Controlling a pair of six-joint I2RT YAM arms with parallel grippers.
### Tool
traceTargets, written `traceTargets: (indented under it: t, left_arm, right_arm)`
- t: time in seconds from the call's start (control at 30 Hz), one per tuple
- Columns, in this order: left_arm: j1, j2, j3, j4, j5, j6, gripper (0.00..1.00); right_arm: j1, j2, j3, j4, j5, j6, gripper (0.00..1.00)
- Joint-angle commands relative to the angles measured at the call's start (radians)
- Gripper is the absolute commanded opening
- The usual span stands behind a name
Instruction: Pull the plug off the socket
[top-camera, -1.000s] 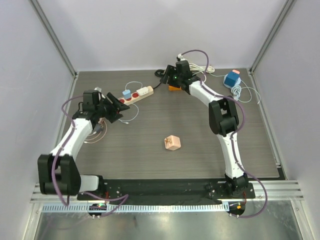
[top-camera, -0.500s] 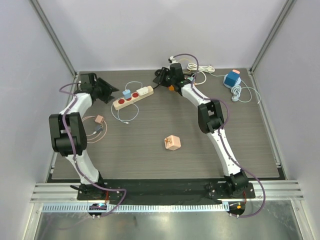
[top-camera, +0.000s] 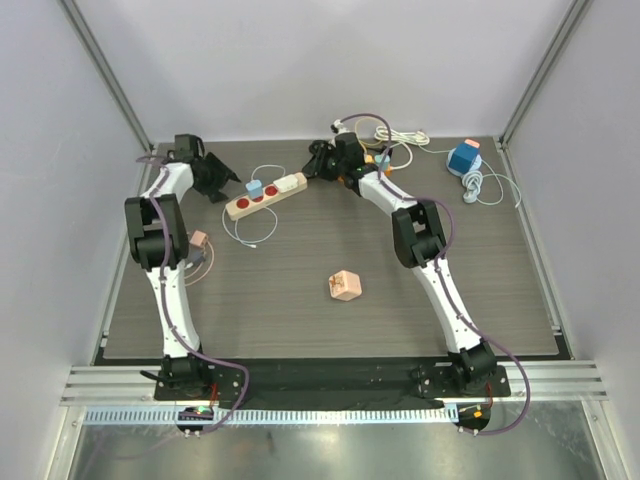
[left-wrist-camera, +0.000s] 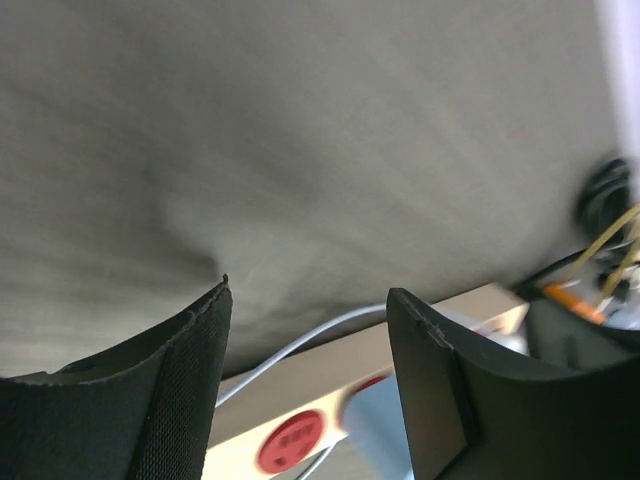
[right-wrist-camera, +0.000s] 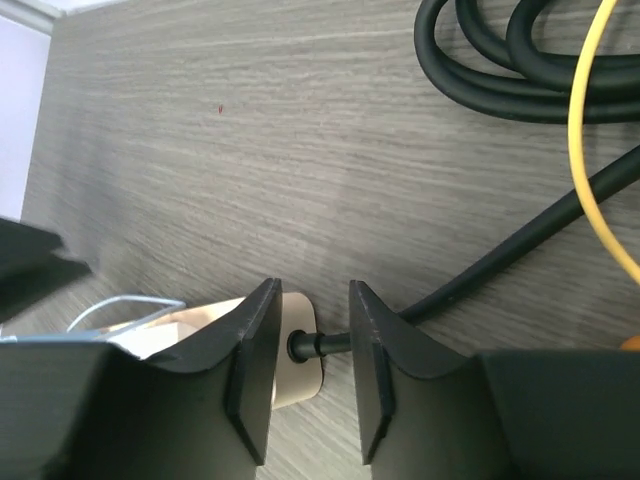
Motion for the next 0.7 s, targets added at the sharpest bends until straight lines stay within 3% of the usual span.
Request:
traceTargets:
  t: [0.0, 0.13, 0.3, 0.5, 0.67]
  left_arm:
    - [-0.031, -0.052, -0.075, -0.08, 0.045, 0.039, 0.64]
    - [-0.08, -0.132, -0.242, -0.013, 0.092, 0.02, 0.64]
    - [-0.136, -0.281, -0.596, 0.155, 0.157, -0.07, 0.63]
    - [-0.246, -0.484, -0.92, 0.323, 0.167, -0.141, 0.63]
    - [-0.275, -0.577, -1.069, 0.471, 0.18, -0.23, 0.63]
  right_arm:
    - [0.015, -0.099, -0.055, -0.088, -0.047, -0.049, 0.41]
    - [0.013, -0.197, -0.148, -0.129, -0.031, -0.089, 0.47]
    - [0.009, -0.41, -0.299, -0.191, 0.007, -0.143, 0.61]
    - [0.009, -0.605, -0.605, -0.162, 0.01, -0.158, 0.72]
    - [0.006, -0.757, -0.842, -0.085, 0.019, -0.147, 0.78]
